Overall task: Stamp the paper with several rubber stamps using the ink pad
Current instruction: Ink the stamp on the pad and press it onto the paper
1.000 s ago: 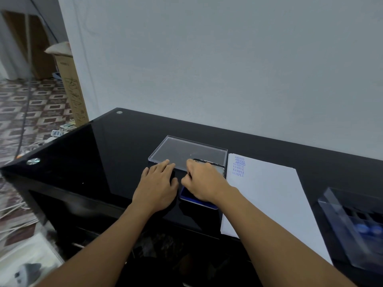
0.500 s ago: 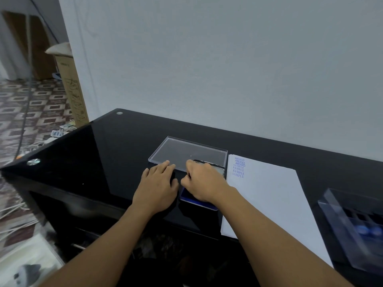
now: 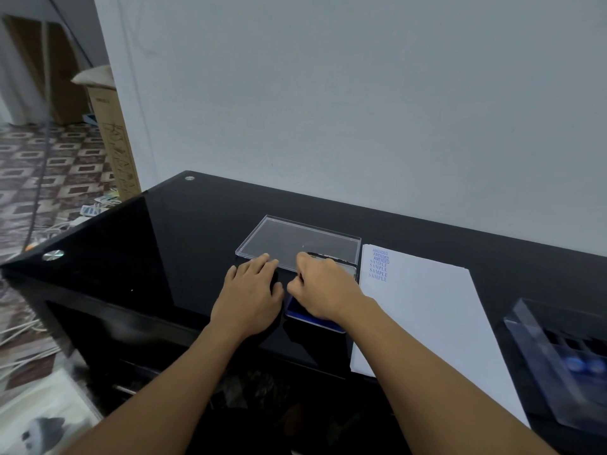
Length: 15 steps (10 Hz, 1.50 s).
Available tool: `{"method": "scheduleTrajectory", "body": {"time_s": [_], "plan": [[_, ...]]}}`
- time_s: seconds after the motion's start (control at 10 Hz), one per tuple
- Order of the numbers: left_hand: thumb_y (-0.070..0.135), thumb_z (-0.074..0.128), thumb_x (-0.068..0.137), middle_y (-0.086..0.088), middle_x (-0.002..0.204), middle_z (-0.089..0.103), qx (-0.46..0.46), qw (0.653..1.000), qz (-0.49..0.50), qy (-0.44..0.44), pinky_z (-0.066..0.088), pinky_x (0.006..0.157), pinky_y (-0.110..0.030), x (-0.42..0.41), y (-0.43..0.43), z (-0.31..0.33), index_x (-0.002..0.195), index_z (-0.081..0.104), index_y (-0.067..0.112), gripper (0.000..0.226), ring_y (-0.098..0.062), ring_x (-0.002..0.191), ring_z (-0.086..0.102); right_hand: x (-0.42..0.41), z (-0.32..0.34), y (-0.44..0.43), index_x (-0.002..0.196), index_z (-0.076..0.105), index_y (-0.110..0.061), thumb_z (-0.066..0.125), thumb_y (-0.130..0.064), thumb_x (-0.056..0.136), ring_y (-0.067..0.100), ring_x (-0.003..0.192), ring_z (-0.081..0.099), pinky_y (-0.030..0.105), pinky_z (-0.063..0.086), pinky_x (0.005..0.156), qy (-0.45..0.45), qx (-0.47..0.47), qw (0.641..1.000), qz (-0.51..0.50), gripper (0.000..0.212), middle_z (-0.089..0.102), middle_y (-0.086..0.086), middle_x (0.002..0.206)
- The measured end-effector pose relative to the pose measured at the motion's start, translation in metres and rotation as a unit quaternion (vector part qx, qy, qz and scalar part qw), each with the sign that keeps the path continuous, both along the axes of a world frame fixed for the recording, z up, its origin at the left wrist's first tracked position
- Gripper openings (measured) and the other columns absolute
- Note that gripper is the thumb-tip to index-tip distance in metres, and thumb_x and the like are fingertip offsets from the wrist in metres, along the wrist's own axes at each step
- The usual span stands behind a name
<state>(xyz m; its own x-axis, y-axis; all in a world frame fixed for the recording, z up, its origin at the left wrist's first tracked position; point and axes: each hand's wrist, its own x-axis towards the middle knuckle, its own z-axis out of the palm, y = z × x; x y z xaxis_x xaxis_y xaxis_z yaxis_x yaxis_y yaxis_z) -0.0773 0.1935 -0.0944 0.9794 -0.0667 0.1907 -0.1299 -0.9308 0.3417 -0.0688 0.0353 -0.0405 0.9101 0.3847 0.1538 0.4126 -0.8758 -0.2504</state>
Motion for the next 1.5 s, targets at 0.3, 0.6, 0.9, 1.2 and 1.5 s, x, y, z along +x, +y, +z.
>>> {"method": "scheduleTrajectory", "body": {"time_s": [0.3,0.6,0.9,1.2,1.5], "plan": [[0.038,0.035,0.104,0.001,0.165,0.022,0.003,1.000,-0.002,0.000,0.014,0.124,-0.045,0.0011,0.0013,-0.0013,0.156,0.028,0.023,0.055,-0.017,0.152,0.019,-0.0007,-0.0046,-0.0010,0.088,0.041,-0.018,0.047,-0.030,0.093,0.026,0.071,0.055,0.037,0.045,0.059,-0.004,0.009,1.000,-0.011,0.015,0.057,0.005,0.078],[0.038,0.036,0.103,0.000,0.165,0.023,-0.003,1.000,-0.001,0.000,0.015,0.124,-0.046,0.0001,0.0001,-0.0010,0.155,0.030,0.023,0.054,-0.018,0.151,0.020,0.0012,-0.0048,0.0017,0.087,0.040,-0.018,0.047,-0.031,0.091,0.028,0.072,0.055,0.038,0.047,0.061,0.005,0.013,1.000,-0.017,0.015,0.055,0.005,0.077],[0.038,0.035,0.103,0.000,0.165,0.023,0.004,1.000,-0.003,0.000,0.015,0.124,-0.046,0.0006,0.0005,-0.0014,0.155,0.029,0.023,0.055,-0.018,0.151,0.020,-0.0025,-0.0072,-0.0015,0.085,0.037,-0.018,0.046,-0.029,0.093,0.028,0.069,0.052,0.035,0.038,0.057,-0.005,0.021,1.000,-0.017,0.016,0.055,0.007,0.074],[0.039,0.034,0.104,0.000,0.165,0.022,0.006,1.000,-0.005,0.004,0.014,0.124,-0.046,0.0009,0.0006,-0.0011,0.156,0.028,0.023,0.055,-0.018,0.152,0.019,-0.0015,-0.0048,0.0009,0.087,0.040,-0.017,0.046,-0.030,0.093,0.026,0.071,0.055,0.038,0.046,0.060,-0.006,0.011,1.000,-0.020,0.015,0.057,0.005,0.077],[0.038,0.034,0.103,0.000,0.165,0.022,-0.001,1.000,-0.005,0.002,0.013,0.124,-0.046,0.0002,0.0004,-0.0008,0.156,0.029,0.022,0.055,-0.018,0.152,0.019,-0.0065,-0.0066,-0.0018,0.086,0.039,-0.017,0.046,-0.028,0.094,0.023,0.064,0.052,0.033,0.037,0.052,-0.020,0.019,0.999,-0.025,0.016,0.054,0.005,0.071]]}}
